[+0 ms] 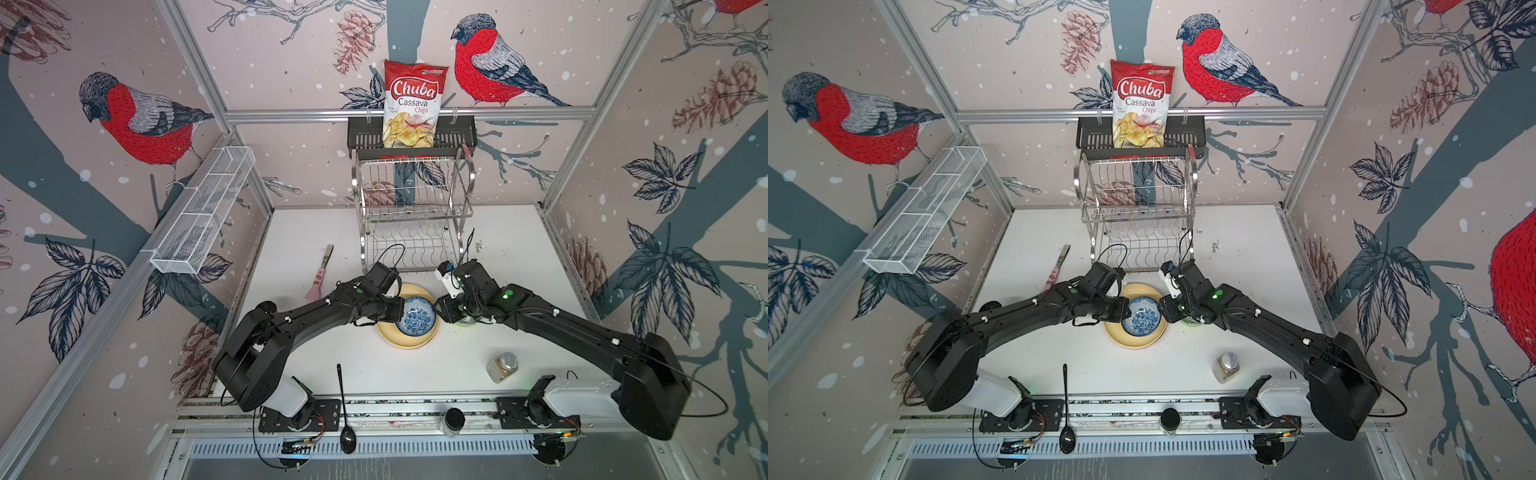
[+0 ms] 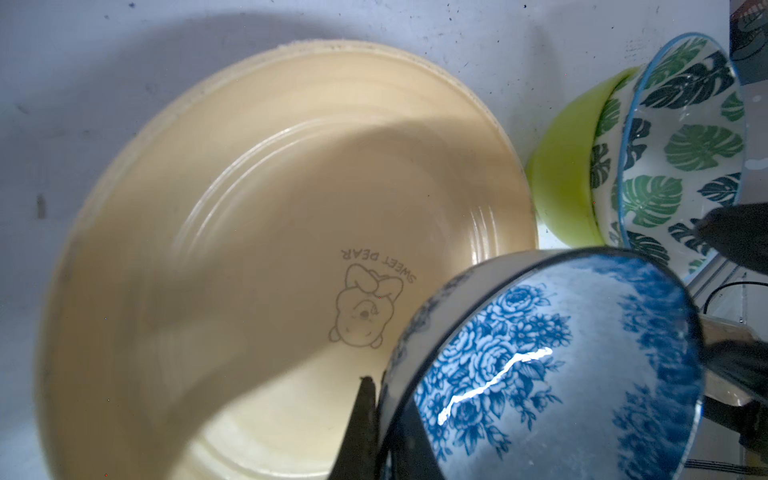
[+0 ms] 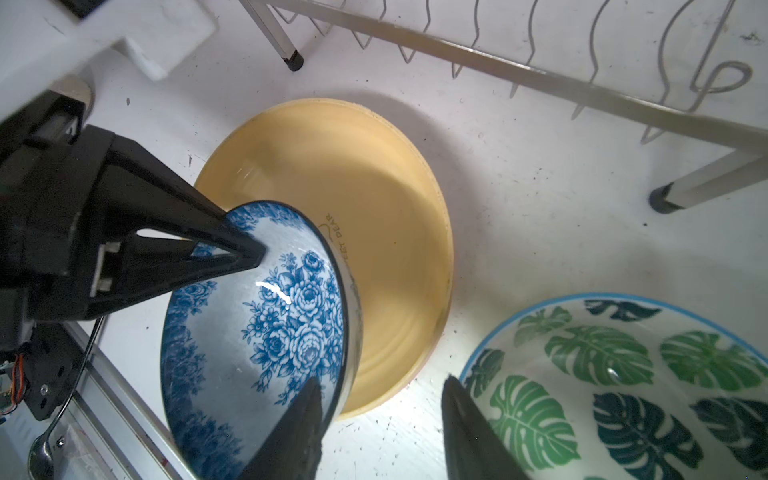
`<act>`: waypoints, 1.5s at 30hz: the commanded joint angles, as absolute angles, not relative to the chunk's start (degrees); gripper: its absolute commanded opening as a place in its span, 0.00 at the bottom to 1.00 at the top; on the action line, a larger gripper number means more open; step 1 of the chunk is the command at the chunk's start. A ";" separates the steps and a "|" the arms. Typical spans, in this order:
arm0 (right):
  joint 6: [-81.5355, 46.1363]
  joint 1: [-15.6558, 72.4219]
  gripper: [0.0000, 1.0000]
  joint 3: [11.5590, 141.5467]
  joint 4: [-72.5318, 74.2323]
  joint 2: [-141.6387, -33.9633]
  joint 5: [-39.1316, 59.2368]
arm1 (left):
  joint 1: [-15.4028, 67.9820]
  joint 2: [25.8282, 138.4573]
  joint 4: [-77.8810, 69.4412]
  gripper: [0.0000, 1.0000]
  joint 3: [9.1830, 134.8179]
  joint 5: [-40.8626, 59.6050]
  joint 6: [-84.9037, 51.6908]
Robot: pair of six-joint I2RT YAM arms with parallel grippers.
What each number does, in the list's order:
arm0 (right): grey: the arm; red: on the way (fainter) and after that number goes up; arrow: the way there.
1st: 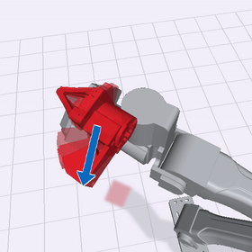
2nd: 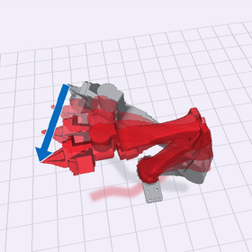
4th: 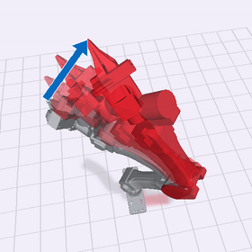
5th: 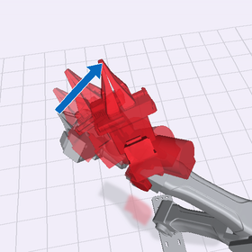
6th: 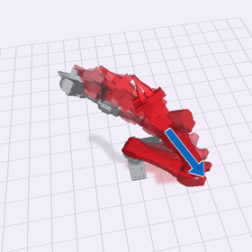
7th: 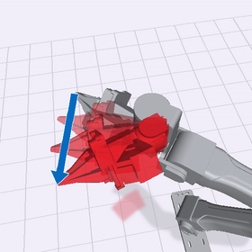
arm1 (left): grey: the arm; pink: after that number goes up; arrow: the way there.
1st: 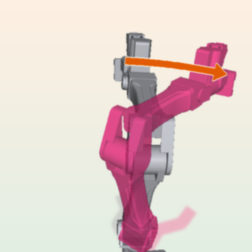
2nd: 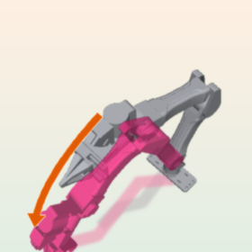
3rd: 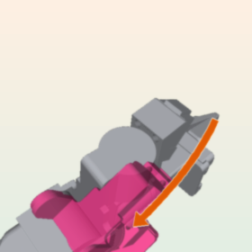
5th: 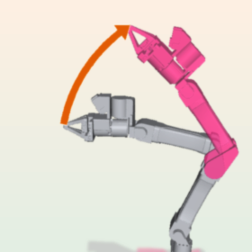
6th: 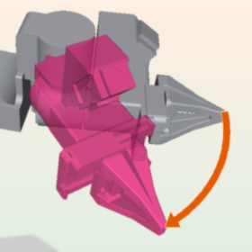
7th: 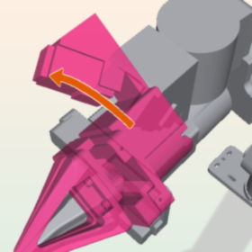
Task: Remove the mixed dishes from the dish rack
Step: 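Carry the blue-floral bowl with the right gripper over the green-leaf bowl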
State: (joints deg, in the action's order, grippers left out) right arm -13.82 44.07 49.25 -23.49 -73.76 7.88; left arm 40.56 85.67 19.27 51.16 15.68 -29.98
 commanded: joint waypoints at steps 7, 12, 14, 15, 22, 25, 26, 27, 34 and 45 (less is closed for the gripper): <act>-17.31 42.96 0.52 51.31 -23.60 -74.24 11.54 | 40.52 80.19 21.26 0.00 54.37 11.72 -29.88; -17.69 42.94 0.54 55.17 -23.12 -76.25 14.54 | 40.52 79.98 22.67 0.00 56.79 10.66 -29.33; -17.38 43.06 0.54 56.38 -23.93 -77.91 13.74 | 40.59 79.81 23.08 0.00 56.87 9.80 -29.16; -17.33 43.06 0.54 56.75 -24.18 -78.87 13.23 | 40.61 79.62 23.31 0.00 58.75 9.17 -29.21; -19.01 43.25 0.28 56.95 -22.63 -81.89 13.19 | 42.24 78.66 22.50 0.00 61.63 6.16 -29.65; -19.59 43.25 0.09 57.21 -23.11 -81.14 11.41 | 44.47 78.99 21.49 0.00 62.05 4.00 -29.99; -19.80 43.20 0.05 57.31 -23.59 -80.74 10.94 | 45.61 79.25 21.17 0.00 62.14 2.79 -30.11; -19.98 43.18 0.01 57.24 -24.06 -80.18 10.32 | 46.78 79.55 20.70 0.00 62.31 1.83 -30.11; -21.09 42.26 0.00 56.61 -29.97 -76.09 7.59 | 49.75 83.62 16.90 0.22 63.42 1.37 -30.92; -20.96 35.12 0.00 54.40 -38.61 -69.10 3.23 | 49.75 85.27 11.25 0.71 64.27 3.04 -31.54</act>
State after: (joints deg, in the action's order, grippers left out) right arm -20.93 36.53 54.81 -36.60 -69.76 4.73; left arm 49.67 85.43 14.94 63.79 2.00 -31.24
